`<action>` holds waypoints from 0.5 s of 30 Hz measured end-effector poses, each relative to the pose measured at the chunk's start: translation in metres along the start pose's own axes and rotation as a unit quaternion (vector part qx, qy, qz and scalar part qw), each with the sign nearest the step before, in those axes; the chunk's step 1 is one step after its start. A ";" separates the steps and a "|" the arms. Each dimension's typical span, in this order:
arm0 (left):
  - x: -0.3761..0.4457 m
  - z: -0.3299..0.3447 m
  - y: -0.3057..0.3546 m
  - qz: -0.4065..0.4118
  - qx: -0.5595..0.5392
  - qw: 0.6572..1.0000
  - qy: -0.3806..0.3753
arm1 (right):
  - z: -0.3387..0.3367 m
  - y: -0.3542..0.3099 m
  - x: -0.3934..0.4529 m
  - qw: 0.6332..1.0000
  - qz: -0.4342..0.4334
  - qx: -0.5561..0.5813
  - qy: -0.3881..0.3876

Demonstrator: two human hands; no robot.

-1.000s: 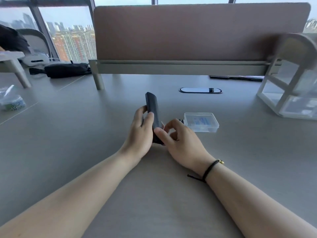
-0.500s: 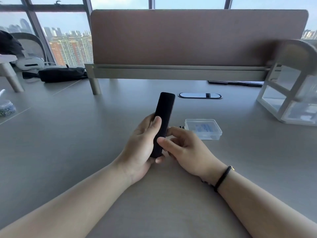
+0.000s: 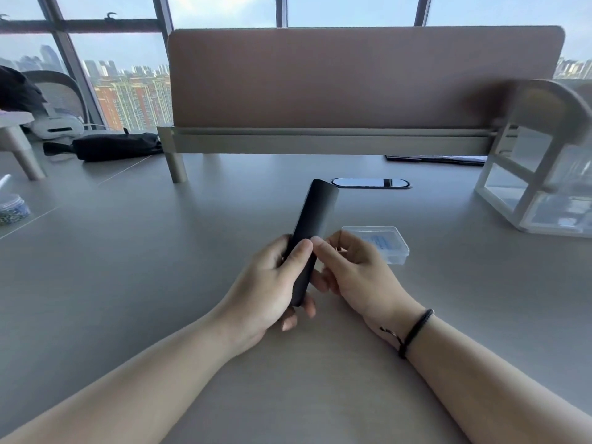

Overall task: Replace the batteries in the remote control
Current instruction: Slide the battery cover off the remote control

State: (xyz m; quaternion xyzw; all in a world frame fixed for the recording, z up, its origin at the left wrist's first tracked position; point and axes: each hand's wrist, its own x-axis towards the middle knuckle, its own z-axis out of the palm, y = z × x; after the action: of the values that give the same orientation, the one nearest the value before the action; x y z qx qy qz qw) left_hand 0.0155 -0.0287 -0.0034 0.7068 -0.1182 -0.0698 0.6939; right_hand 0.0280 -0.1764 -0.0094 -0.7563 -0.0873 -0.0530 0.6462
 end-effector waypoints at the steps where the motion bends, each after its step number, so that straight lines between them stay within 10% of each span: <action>1: -0.001 0.000 0.001 -0.001 0.008 1.000 -0.005 | 0.000 -0.001 0.000 1.000 0.000 0.012 0.003; 15: 0.002 0.000 0.000 -0.037 0.025 0.999 0.001 | 0.000 -0.002 -0.002 0.998 -0.032 0.044 0.044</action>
State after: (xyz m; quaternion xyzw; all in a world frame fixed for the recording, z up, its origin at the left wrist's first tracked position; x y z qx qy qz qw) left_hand 0.0176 -0.0291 -0.0033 0.7280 -0.0930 -0.0911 0.6731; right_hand 0.0261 -0.1763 -0.0077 -0.7208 -0.0855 -0.1031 0.6801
